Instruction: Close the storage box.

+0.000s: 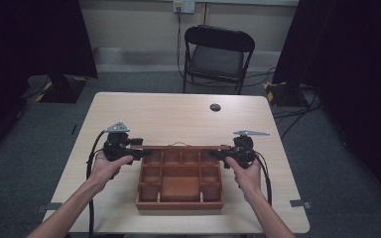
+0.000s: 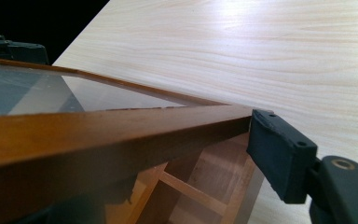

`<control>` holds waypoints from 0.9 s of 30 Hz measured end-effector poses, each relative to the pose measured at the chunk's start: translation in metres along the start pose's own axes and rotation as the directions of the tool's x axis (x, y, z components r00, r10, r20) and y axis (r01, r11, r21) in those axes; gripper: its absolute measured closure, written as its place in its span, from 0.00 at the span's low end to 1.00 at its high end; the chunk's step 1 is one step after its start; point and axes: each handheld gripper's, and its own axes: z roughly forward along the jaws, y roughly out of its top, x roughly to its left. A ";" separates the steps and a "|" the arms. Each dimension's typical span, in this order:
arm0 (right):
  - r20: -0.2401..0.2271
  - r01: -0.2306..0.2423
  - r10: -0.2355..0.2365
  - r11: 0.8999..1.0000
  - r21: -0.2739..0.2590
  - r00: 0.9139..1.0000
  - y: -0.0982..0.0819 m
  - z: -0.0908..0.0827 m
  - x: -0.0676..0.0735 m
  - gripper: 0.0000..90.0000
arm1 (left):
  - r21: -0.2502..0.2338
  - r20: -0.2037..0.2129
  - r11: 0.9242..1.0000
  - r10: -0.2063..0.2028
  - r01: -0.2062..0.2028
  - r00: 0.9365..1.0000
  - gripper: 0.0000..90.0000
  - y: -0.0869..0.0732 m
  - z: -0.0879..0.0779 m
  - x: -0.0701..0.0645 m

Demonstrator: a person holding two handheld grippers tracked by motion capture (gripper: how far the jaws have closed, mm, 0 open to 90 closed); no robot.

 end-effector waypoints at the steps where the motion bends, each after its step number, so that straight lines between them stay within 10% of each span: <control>1: 0.000 -0.001 0.001 1.000 0.004 1.000 0.000 0.000 0.000 0.40 | 0.004 -0.003 1.000 0.000 0.000 1.000 0.32 -0.001 0.000 0.000; 27: -0.004 0.024 -0.024 0.998 0.056 1.000 -0.012 -0.022 -0.012 0.32 | -0.022 -0.008 1.000 0.019 -0.019 1.000 0.23 -0.004 -0.009 -0.010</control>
